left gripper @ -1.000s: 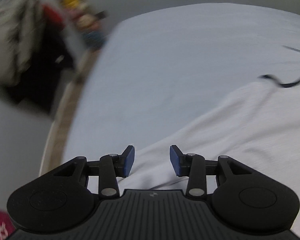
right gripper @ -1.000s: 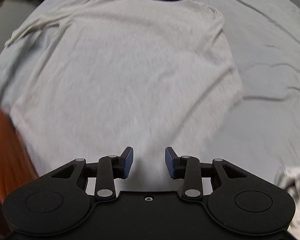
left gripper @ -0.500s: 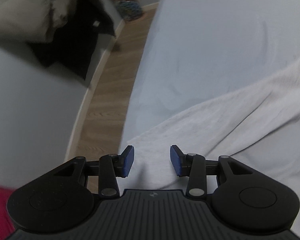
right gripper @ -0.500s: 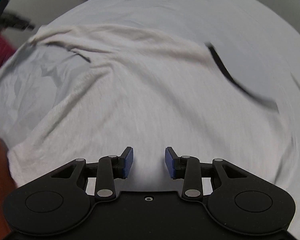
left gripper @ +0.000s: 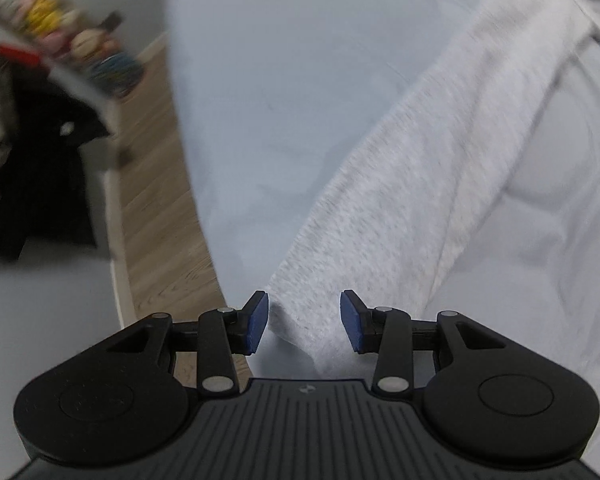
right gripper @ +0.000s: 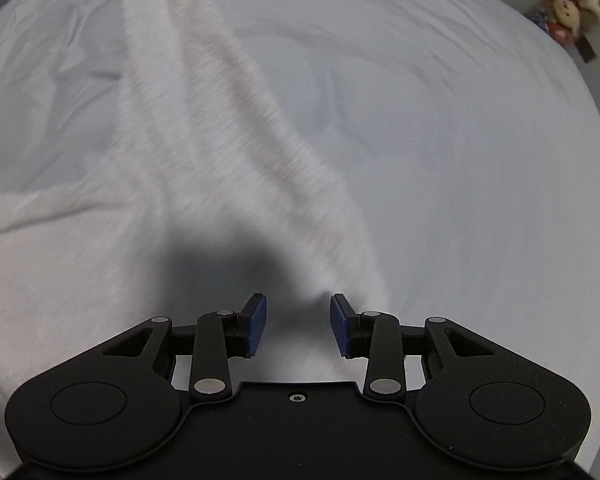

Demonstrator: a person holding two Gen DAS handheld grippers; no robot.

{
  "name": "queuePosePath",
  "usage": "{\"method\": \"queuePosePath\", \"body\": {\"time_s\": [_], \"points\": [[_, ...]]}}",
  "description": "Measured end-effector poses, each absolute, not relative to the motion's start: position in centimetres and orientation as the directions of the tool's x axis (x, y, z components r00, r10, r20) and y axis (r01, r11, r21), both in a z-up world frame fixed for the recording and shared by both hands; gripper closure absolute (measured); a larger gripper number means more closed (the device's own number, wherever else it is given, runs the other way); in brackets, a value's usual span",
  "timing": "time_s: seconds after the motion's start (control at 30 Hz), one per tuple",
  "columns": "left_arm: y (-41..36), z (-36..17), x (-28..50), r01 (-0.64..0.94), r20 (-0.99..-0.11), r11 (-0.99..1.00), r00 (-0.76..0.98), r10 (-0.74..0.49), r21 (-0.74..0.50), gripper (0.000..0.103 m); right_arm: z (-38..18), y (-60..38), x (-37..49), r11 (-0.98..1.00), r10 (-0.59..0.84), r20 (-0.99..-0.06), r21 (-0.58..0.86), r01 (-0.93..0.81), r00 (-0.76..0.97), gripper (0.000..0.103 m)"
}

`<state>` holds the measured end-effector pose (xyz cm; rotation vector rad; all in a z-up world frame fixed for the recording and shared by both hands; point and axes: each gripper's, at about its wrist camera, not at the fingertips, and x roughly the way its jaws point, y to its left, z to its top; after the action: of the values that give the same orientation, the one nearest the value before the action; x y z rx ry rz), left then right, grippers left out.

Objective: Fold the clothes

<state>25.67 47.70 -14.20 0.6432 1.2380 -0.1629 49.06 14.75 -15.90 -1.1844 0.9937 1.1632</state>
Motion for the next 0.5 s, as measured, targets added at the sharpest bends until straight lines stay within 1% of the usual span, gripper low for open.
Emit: {"method": "queuePosePath", "body": {"time_s": [0.2, 0.27, 0.3, 0.33, 0.4, 0.47, 0.5], "points": [[49.0, -15.7, 26.3, 0.509, -0.934, 0.794, 0.298, 0.199, 0.332, 0.064, -17.7, 18.3, 52.3, -0.056, 0.102, -0.984, -0.154, -0.987, 0.148, 0.069], [49.7, -16.6, 26.8, 0.527, -0.939, 0.788, 0.287, 0.188, 0.318, 0.061, -18.6, 18.9, 52.8, -0.063, 0.09, -0.986, -0.147, -0.987, 0.141, 0.069], [50.2, -16.9, 27.1, 0.528, -0.943, 0.792, 0.281, 0.177, 0.306, 0.058, -19.0, 19.1, 53.0, -0.065, 0.091, -0.987, -0.14, -0.988, 0.133, 0.069], [50.5, -16.9, 27.3, 0.529, -0.945, 0.793, 0.277, 0.176, 0.303, 0.052, -19.1, 19.2, 53.2, -0.065, 0.092, -0.988, -0.133, -0.989, 0.127, 0.069], [50.8, -16.8, 27.4, 0.53, -0.947, 0.794, 0.271, 0.174, 0.298, 0.048, -19.2, 19.2, 53.5, -0.052, 0.093, -0.989, -0.117, -0.992, 0.112, 0.069], [51.1, -17.0, 27.5, 0.523, -0.953, 0.806, 0.255, 0.161, 0.277, 0.052, -19.2, 19.1, 53.8, -0.033, 0.093, -0.991, -0.105, -0.994, 0.102, 0.068], [51.3, -17.2, 27.6, 0.524, -0.955, 0.808, 0.252, 0.156, 0.27, 0.06, -19.2, 19.1, 53.9, -0.024, 0.092, -0.991, -0.099, -0.995, 0.096, 0.067]]}}
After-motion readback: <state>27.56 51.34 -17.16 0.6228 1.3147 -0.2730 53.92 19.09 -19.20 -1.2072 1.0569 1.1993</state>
